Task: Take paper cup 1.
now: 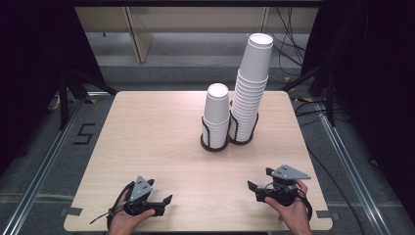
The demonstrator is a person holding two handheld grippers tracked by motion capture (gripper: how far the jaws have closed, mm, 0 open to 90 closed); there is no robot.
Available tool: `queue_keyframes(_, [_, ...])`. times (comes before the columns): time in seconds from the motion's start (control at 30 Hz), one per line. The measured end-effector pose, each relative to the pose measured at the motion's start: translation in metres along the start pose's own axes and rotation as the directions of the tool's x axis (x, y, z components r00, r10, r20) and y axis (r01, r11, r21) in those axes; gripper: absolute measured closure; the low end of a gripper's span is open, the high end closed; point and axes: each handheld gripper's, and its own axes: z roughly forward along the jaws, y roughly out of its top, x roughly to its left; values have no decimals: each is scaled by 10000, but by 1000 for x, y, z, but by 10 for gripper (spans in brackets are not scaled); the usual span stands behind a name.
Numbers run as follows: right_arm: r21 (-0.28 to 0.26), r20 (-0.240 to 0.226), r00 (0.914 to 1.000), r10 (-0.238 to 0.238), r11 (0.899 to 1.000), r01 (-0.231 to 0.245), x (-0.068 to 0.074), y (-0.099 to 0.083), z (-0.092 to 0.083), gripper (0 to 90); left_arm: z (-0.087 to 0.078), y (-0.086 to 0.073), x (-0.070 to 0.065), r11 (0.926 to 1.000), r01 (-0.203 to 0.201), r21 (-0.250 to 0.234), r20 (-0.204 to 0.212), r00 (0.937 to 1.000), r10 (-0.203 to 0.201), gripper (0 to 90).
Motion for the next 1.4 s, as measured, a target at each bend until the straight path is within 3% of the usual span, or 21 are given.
queue_keyframes(0.13, [-35, -73, 9999, -126, 9999, 126, 1, 1, 0, 156, 0, 0, 1, 10000, 4, -3, -72, 10000, -4, 146])
queue_keyframes(0.17, [72, -212, 9996, 193, 9998, -192, 4, 2, 0, 156, 0, 0, 1, 10000, 48, -49, -43, 10000, -49, 146])
queue_keyframes(0.2, [-124, -89, 9998, -174, 9998, 173, 2, 2, 1, 156, 0, -1, 2, 10000, 42, -55, -60, 10000, -43, 146])
queue_keyframes(0.23, [-60, -172, 9998, 39, 10000, -41, 4, 3, 1, 157, 0, -1, 2, 10000, 68, -68, -82, 9999, -69, 146])
queue_keyframes(0.27, [-85, -163, 9996, -209, 9997, 207, 4, 4, 2, 157, 0, -1, 2, 10000, 68, -68, -82, 9999, -69, 146])
queue_keyframes(0.4, [-191, -257, 9995, -156, 9997, 151, 6, 6, 4, 158, -1, -1, 4, 9998, -156, 102, -92, 9998, 157, 146])
queue_keyframes(0.5, [-308, -412, 9991, -43, 9995, 31, 10, 12, 7, 161, 0, -1, 3, 10000, 1, -52, -131, 9999, -1, 146])
queue_keyframes(0.57, [-305, -360, 9987, -347, 9990, 336, 9, 16, 6, 163, 1, -2, 3, 9999, 109, -13, -204, 9997, -109, 146])
queue_keyframes(0.63, [-473, -568, 9984, -82, 9989, 55, 11, 19, 7, 168, 1, -2, 5, 10000, 45, 18, -217, 9998, -45, 146])
queue_keyframes(0.7, [-479, -467, 9984, -327, 9984, 304, 9, 21, 7, 170, 0, -2, 5, 10000, -13, 54, -218, 9998, 14, 146])
queue_keyframes(0.73, [-564, -530, 9985, -104, 9984, 74, 11, 24, 7, 172, 1, -2, 5, 10000, 62, -15, -233, 9997, -63, 146])
queue_keyframes(0.9, [-489, -339, 9984, -446, 9979, 430, 8, 29, 8, 175, 0, -2, 5, 10000, 56, 19, -250, 9997, -55, 146])
queue_keyframes(0.97, [-559, -470, 9986, -252, 9982, 226, 11, 32, 12, 178, 0, -2, 5, 9999, 130, -63, -258, 9996, -131, 146])
queue_keyframes(1.0, [-631, -424, 9974, -588, 9964, 561, 9, 33, 13, 178, 0, -2, 5, 9999, 130, -63, -258, 9996, -131, 146])
queue_keyframes(1.1, [-643, -549, 9984, -115, 9979, 80, 14, 37, 14, 178, 0, -2, 5, 9999, 107, -29, -294, 9995, -108, 146])
queue_keyframes(1.13, [-664, -519, 9974, -495, 9967, 460, 12, 39, 14, 180, 0, -2, 5, 9999, 116, -31, -293, 9995, -117, 146])
queue_keyframes(1.2, [-618, -543, 9978, -388, 9975, 355, 13, 40, 14, 194, 0, -2, 5, 9999, 127, -40, -293, 9995, -129, 146])
queue_keyframes(1.23, [-673, -617, 9956, -699, 9956, 657, 12, 44, 15, 207, 0, -1, 5, 9998, 178, -86, -323, 9993, -181, 146])
queue_keyframes(1.27, [-723, -687, 9970, -342, 9970, 292, 15, 45, 16, 206, -1, -1, 7, 10000, -12, 84, -318, 9995, 15, 146])
queue_keyframes(1.33, [-861, -603, 9954, -750, 9938, 697, 13, 51, 16, 204, 0, -1, 5, 9999, 141, -57, -304, 9994, -142, 146])
queue_keyframes(1.4, [-865, -709, 9965, -452, 9955, 390, 15, 53, 16, 204, -1, -1, 5, 9999, 127, -17, -338, 9993, -128, 146])
